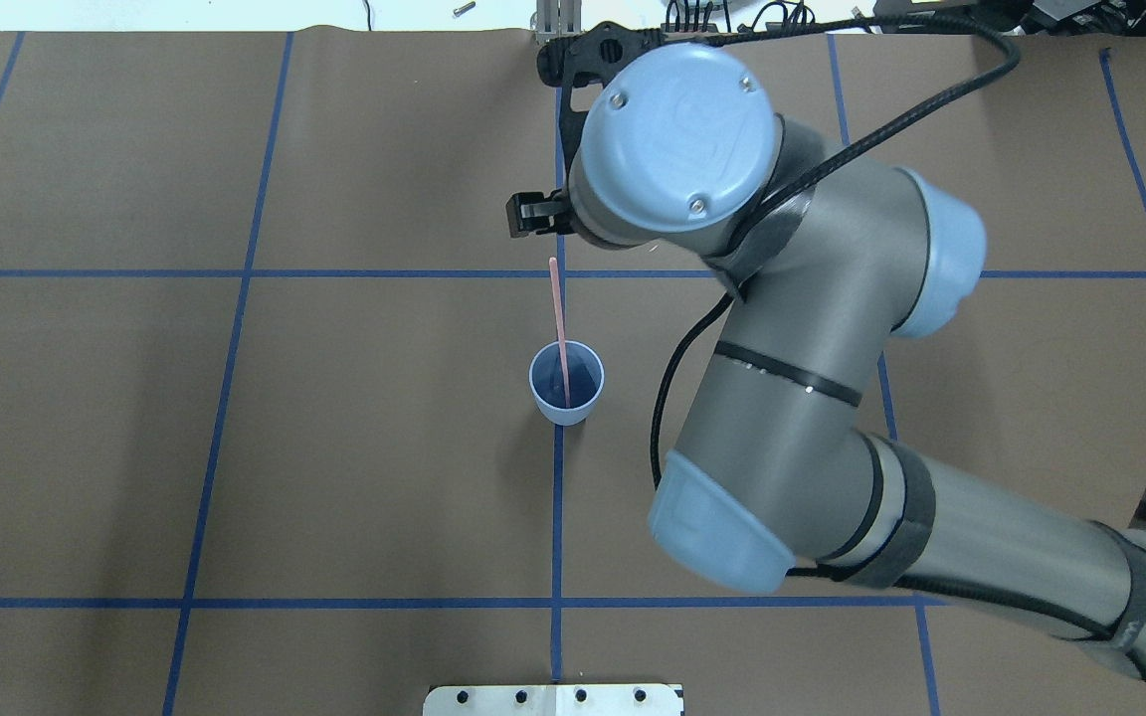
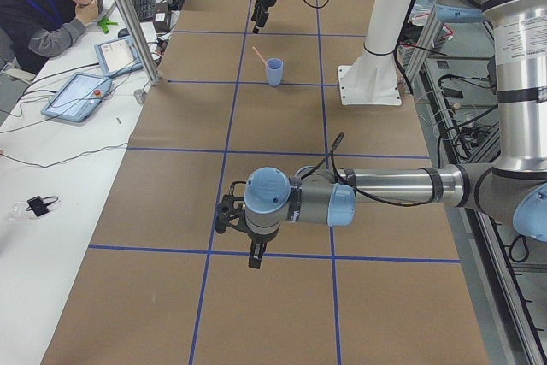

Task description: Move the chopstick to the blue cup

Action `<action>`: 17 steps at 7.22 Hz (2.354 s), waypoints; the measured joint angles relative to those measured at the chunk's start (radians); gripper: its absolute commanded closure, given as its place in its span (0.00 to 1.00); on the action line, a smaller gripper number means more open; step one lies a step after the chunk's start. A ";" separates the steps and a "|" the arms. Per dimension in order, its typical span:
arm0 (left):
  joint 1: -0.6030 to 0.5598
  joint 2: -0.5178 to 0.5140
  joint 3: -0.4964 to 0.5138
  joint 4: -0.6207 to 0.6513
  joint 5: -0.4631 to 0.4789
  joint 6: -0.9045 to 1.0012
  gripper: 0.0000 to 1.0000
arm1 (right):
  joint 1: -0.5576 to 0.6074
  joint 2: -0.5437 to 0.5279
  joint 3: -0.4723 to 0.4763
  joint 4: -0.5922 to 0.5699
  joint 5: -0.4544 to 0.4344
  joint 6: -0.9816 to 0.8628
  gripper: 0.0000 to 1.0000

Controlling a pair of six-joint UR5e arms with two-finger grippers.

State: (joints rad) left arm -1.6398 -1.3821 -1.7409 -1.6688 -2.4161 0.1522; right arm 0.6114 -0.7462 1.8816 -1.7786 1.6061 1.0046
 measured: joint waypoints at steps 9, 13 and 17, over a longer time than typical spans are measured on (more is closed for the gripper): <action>0.010 0.073 -0.032 0.001 0.102 0.181 0.02 | 0.563 -0.500 -0.098 0.012 0.494 -0.914 0.00; 0.011 0.079 -0.026 0.003 0.093 0.199 0.02 | 0.720 -0.896 -0.046 0.260 0.540 -0.970 0.00; 0.012 0.078 -0.038 0.001 0.095 0.198 0.02 | 0.843 -1.167 -0.050 0.455 0.552 -0.976 0.00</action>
State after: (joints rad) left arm -1.6281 -1.3038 -1.7787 -1.6674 -2.3207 0.3503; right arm 1.4549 -1.9133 1.8314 -1.3239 2.1578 0.0290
